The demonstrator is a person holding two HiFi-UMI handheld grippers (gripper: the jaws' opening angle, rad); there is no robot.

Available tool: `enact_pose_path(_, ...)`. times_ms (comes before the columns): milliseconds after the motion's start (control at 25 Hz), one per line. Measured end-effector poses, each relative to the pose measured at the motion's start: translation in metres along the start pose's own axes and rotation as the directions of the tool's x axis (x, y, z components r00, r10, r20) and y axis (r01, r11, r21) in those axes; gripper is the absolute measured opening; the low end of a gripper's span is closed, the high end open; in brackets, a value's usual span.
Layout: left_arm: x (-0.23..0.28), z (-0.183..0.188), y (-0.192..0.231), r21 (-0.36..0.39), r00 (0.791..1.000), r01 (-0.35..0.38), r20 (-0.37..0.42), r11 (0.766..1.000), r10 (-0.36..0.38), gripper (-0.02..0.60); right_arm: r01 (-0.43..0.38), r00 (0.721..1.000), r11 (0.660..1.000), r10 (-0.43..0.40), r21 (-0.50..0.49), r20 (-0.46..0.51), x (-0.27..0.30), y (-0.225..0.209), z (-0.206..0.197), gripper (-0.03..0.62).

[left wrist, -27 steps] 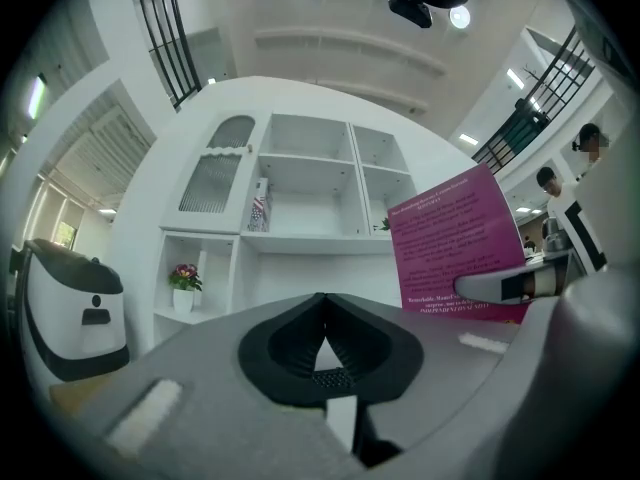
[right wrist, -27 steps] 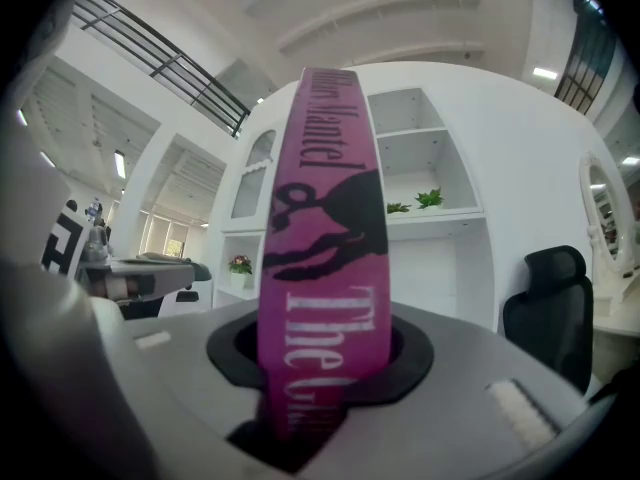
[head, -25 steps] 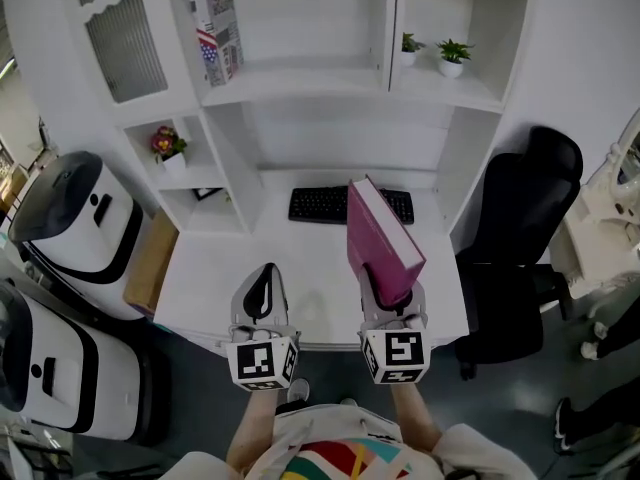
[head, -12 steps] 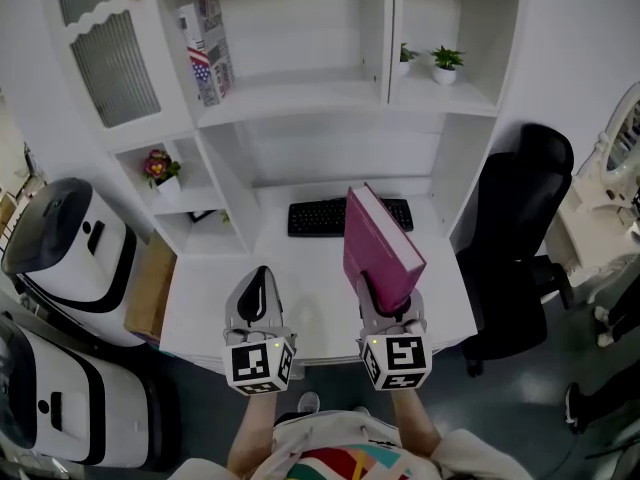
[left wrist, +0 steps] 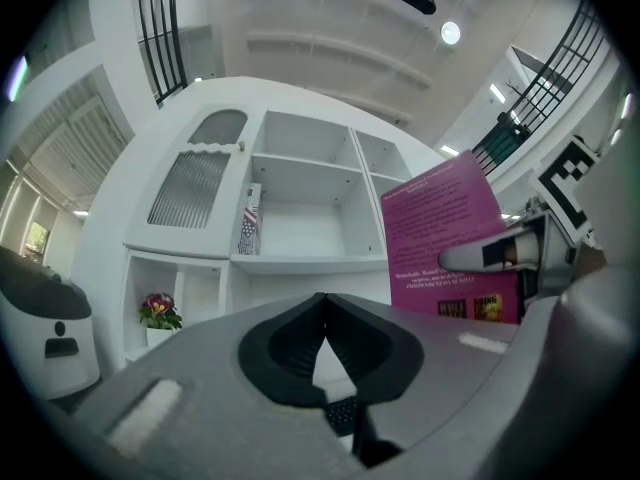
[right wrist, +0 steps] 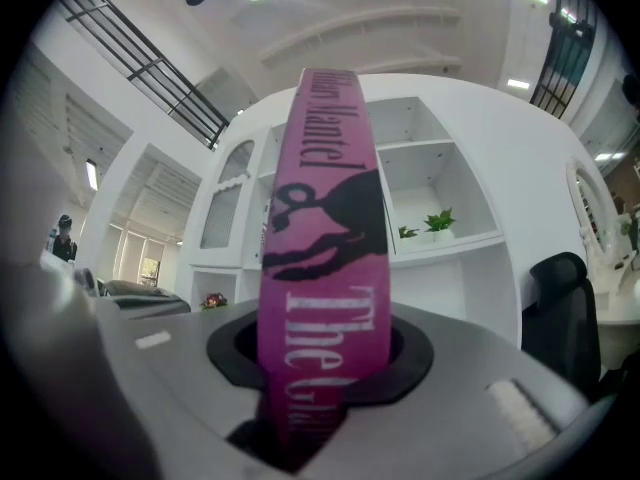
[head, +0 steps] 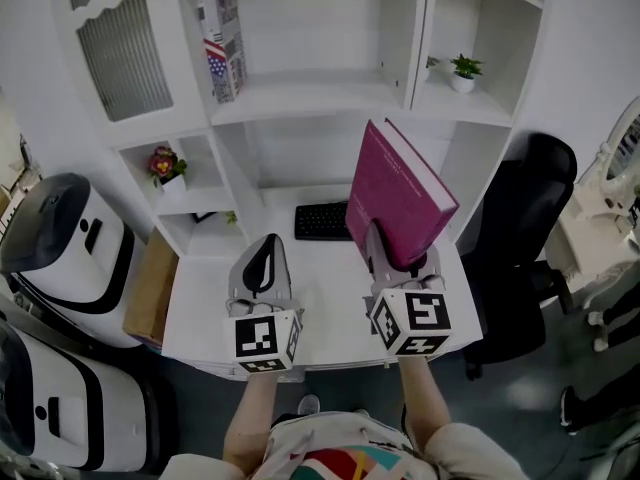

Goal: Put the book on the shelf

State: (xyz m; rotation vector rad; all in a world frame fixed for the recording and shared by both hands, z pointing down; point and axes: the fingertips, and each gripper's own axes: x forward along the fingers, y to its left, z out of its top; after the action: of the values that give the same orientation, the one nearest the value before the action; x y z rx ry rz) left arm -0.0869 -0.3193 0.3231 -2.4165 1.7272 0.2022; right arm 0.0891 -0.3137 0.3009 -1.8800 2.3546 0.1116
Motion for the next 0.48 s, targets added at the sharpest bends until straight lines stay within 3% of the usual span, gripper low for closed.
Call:
enact_pose_path(200,0.013,0.006,0.017,0.01,1.0,-0.005,-0.008,1.0,0.005,-0.002,0.016,1.0,1.0,-0.015,0.019,-0.022,0.045,-0.002,0.049,0.146)
enact_pose_path(480,0.033,0.011,0.036,0.027,1.0,-0.002,-0.001,1.0,0.002,-0.002,0.037,0.999,0.998,-0.036,-0.055,0.021,0.102,-0.006,0.128,0.146)
